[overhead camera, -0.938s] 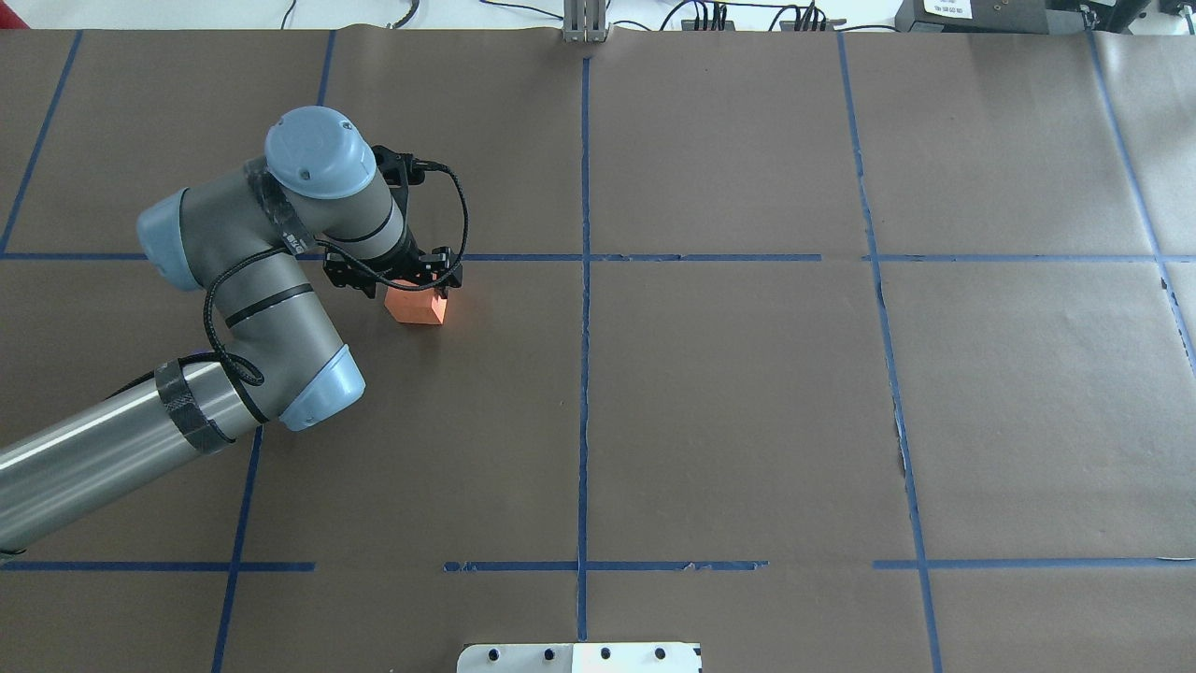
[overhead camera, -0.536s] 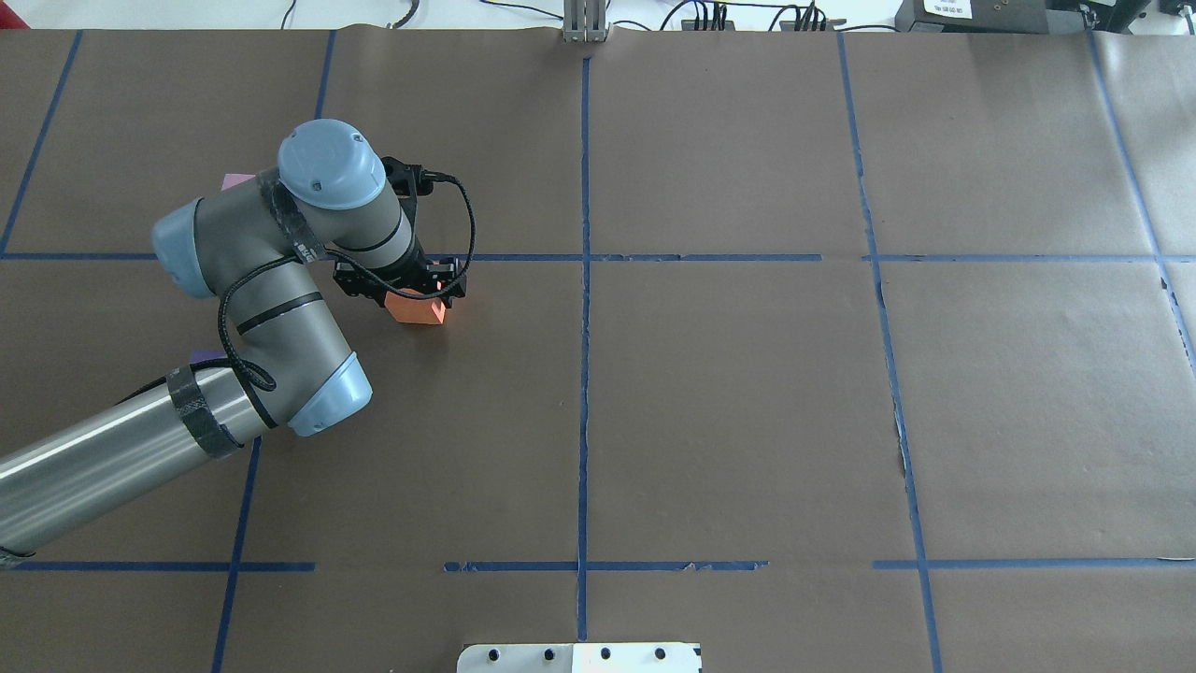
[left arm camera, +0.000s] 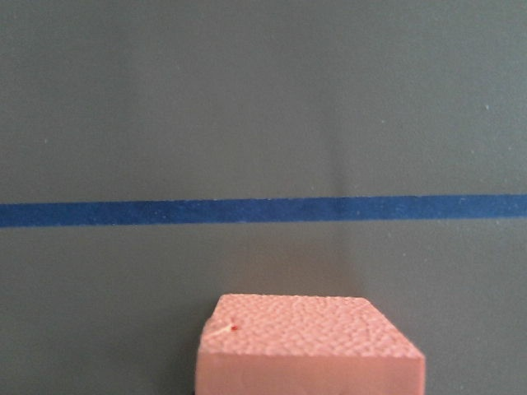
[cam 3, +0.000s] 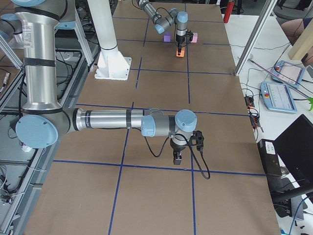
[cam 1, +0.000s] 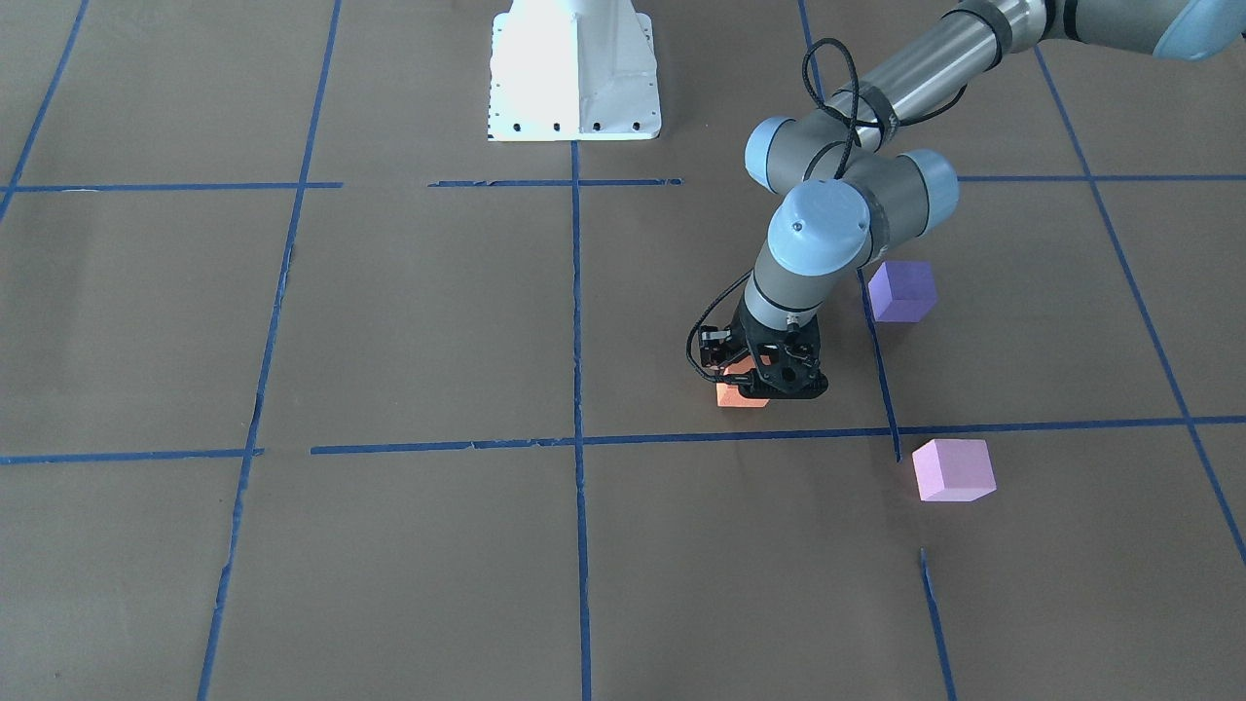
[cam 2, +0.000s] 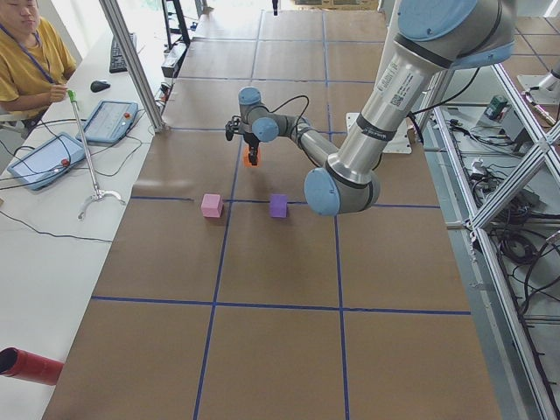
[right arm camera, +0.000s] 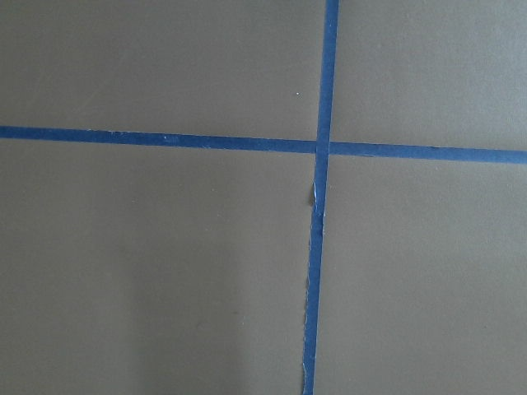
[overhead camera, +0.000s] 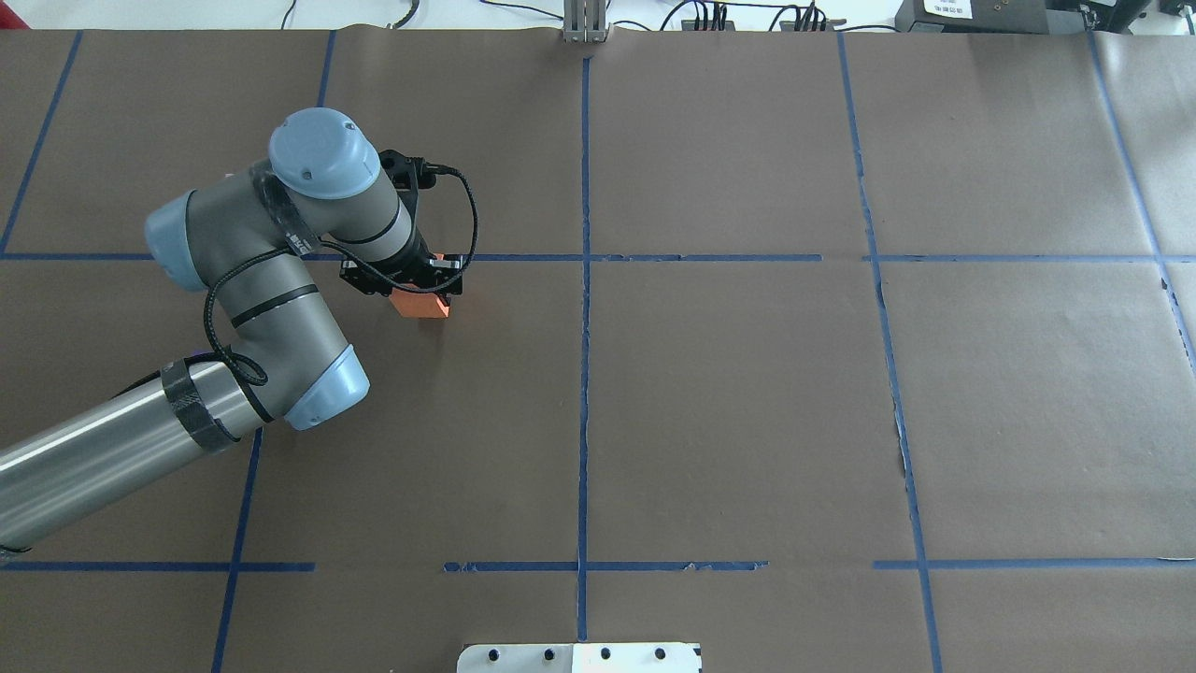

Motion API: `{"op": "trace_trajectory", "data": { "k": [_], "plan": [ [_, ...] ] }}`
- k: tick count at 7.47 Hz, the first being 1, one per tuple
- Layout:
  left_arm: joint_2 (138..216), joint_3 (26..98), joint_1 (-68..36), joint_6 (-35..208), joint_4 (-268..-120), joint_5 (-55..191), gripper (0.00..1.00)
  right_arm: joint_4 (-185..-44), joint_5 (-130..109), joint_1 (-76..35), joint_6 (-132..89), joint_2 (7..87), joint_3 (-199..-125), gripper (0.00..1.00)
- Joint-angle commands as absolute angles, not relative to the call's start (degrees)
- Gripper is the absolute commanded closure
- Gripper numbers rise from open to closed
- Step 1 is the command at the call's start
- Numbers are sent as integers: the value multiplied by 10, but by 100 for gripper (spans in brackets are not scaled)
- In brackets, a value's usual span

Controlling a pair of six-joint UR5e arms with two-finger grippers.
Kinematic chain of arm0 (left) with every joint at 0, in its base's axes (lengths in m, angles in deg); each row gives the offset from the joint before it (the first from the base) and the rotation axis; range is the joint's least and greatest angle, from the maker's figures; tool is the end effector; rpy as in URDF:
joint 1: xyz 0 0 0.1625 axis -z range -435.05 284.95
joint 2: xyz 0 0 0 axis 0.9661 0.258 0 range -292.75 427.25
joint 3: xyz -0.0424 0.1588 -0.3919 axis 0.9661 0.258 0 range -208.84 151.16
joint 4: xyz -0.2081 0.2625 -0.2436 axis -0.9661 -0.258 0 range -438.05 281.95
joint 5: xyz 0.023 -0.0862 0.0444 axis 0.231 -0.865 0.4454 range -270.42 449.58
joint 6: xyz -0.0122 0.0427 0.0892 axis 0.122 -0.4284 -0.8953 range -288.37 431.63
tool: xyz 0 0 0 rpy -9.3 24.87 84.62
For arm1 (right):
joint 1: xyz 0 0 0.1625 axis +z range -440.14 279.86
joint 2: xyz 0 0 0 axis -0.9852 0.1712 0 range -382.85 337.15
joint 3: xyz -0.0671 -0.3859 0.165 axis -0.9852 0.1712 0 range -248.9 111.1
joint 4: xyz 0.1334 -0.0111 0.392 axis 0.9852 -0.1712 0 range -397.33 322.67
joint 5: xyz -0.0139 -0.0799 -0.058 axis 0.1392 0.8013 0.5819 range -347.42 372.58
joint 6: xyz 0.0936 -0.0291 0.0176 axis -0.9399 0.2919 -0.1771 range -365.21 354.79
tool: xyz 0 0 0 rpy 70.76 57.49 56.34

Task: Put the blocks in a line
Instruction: 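Lower the left gripper and close it on the orange cube, then carry the orange cube toward the gap between pink and purple cubes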

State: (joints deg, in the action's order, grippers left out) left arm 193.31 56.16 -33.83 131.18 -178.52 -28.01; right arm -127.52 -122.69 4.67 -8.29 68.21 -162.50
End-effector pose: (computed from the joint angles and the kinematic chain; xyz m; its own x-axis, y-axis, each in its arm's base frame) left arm 0.4835 -0.5395 0.3037 0.6643 0.0151 -0.7473 0.0191 0.9991 0.0372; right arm 0.0183 -0.4902 0.6360 0.7021 -0.0390 0.7110 0.0526 0.9986 0.0029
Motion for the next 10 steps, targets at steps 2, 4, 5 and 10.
{"op": "trace_trajectory", "data": {
  "k": [2,4,5,10],
  "plan": [
    [1887,690,-261,1226,-1691,-297,80,-1275,-1227,47,-83,682,-1625,0],
    [1813,701,-216,1186,-1701,-311,79,-1275,-1227,47,-83,682,-1625,0],
    [1774,702,-194,1145,-1701,-361,78,-1276,-1227,47,-83,682,-1625,0],
    [1737,656,-199,1168,-1794,-375,78,-1275,-1227,47,-83,682,-1625,0]
  ]
}}
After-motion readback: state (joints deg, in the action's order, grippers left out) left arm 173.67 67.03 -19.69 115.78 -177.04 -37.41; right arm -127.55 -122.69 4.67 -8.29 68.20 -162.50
